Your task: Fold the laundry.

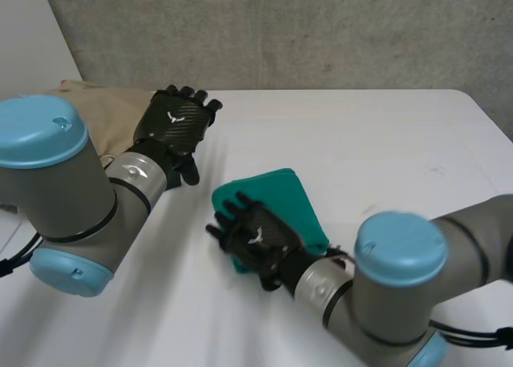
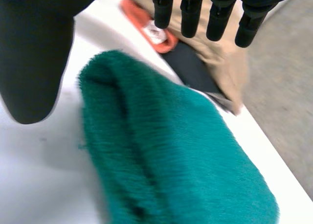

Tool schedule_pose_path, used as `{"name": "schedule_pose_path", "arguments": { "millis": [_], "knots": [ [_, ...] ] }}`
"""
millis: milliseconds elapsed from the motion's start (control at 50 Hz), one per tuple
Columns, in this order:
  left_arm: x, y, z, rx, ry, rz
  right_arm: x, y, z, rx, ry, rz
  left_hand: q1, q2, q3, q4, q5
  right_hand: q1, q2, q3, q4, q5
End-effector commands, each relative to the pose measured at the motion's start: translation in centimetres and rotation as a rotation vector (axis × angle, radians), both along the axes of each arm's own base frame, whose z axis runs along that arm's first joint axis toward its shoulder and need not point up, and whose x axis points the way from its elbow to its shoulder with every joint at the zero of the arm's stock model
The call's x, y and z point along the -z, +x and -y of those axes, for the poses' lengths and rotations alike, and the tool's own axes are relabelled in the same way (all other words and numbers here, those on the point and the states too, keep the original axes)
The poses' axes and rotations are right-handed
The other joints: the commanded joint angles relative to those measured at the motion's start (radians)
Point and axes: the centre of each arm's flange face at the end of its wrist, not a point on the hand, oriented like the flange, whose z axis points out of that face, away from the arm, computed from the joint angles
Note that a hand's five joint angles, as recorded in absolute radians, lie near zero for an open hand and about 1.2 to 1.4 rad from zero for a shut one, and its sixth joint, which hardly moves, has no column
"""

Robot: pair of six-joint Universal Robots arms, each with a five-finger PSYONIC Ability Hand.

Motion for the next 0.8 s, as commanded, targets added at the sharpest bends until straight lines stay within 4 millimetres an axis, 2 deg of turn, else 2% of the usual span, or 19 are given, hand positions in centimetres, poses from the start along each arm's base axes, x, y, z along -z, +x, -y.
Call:
{"name": "schedule_pose_path", "arguments": {
  "millis": [20,100,120,160,180,240,260,320,340,500,560,600,680,700,720,800],
  "knots": [
    [-1.9,-1.4,0.7,0.026,0.012,-0.156,-9.3,-5.7,8.1,0.347,0.091,0.385,-0.021,-0.035,-0.035,-0.028,-0.050,-0.051,-0.038,-0.038,-0.040,-0.047],
    [-1.5,-4.0,-0.4,0.096,0.068,-0.228,-8.5,-7.4,9.9,0.454,0.279,0.412,-0.009,-0.023,-0.024,-0.016,-0.038,-0.051,-0.038,-0.038,-0.040,-0.047],
    [-1.0,-5.3,-1.1,0.128,0.099,-0.250,-8.1,-7.3,10.1,0.461,0.305,0.399,-0.006,-0.020,-0.021,-0.013,-0.035,-0.051,-0.038,-0.038,-0.040,-0.047],
    [-0.2,-6.2,-1.7,0.148,0.139,-0.256,-7.3,-7.1,10.5,0.475,0.345,0.368,0.005,-0.008,-0.009,-0.002,-0.023,-0.051,-0.038,-0.038,-0.040,-0.047],
    [0.9,-6.8,-2.2,0.155,0.195,-0.244,-6.7,-6.9,10.9,0.486,0.379,0.336,0.020,0.006,0.006,0.013,-0.009,-0.051,-0.038,-0.038,-0.040,-0.047],
    [2.9,-6.8,-2.5,0.130,0.286,-0.203,-5.9,-6.3,11.7,0.498,0.427,0.289,0.026,0.012,0.012,0.019,-0.003,-0.051,-0.038,-0.038,-0.040,-0.047],
    [4.5,-6.7,-2.6,0.097,0.341,-0.166,-5.6,-6.2,11.9,0.498,0.440,0.275,0.023,0.009,0.009,0.016,-0.005,-0.051,-0.038,-0.038,-0.040,-0.047],
    [6.6,-6.4,-2.6,0.032,0.394,-0.111,-3.8,-5.6,12.8,0.502,0.507,0.221,0.017,0.004,0.003,0.010,-0.011,-0.051,-0.038,-0.038,-0.040,-0.047],
    [7.8,-6.0,-2.5,-0.022,0.418,-0.077,-3.6,-5.5,12.9,0.502,0.519,0.213,0.014,0.001,0.000,0.007,-0.014,-0.051,-0.038,-0.038,-0.040,-0.047],
    [10.9,-4.7,-2.7,-0.125,0.471,0.060,0.9,-5.1,13.6,0.515,0.613,0.059,0.014,0.001,0.000,0.007,-0.014,-0.051,-0.038,-0.038,-0.040,-0.047],
    [11.1,-4.4,-2.8,-0.122,0.477,0.108,1.6,-4.6,13.3,0.490,0.573,-0.011,0.009,-0.005,-0.006,0.001,-0.020,-0.051,-0.038,-0.038,-0.040,-0.047],
    [11.1,-4.2,-2.6,-0.126,0.476,0.116,1.5,-4.4,13.2,0.487,0.539,-0.034,0.008,-0.005,-0.006,0.001,-0.020,-0.051,-0.038,-0.038,-0.040,-0.047],
    [9.9,-4.0,-2.0,-0.127,0.456,0.093,-0.3,-4.4,13.0,0.514,0.459,-0.036,0.000,-0.014,-0.015,-0.007,-0.029,-0.051,-0.038,-0.038,-0.040,-0.047],
    [9.3,-4.0,-1.8,-0.118,0.446,0.081,-0.9,-4.6,13.0,0.526,0.440,-0.027,-0.003,-0.017,-0.018,-0.010,-0.032,-0.051,-0.038,-0.038,-0.040,-0.047],
    [7.7,-4.1,-1.6,-0.101,0.415,0.046,-1.9,-4.8,13.0,0.546,0.405,-0.005,-0.006,-0.020,-0.021,-0.013,-0.035,-0.051,-0.038,-0.038,-0.040,-0.047],
    [3.4,-4.4,-1.2,-0.029,0.338,-0.041,-3.4,-5.5,12.5,0.583,0.311,0.059,-0.018,-0.032,-0.032,-0.025,-0.047,-0.051,-0.038,-0.038,-0.040,-0.047]
  ]
}}
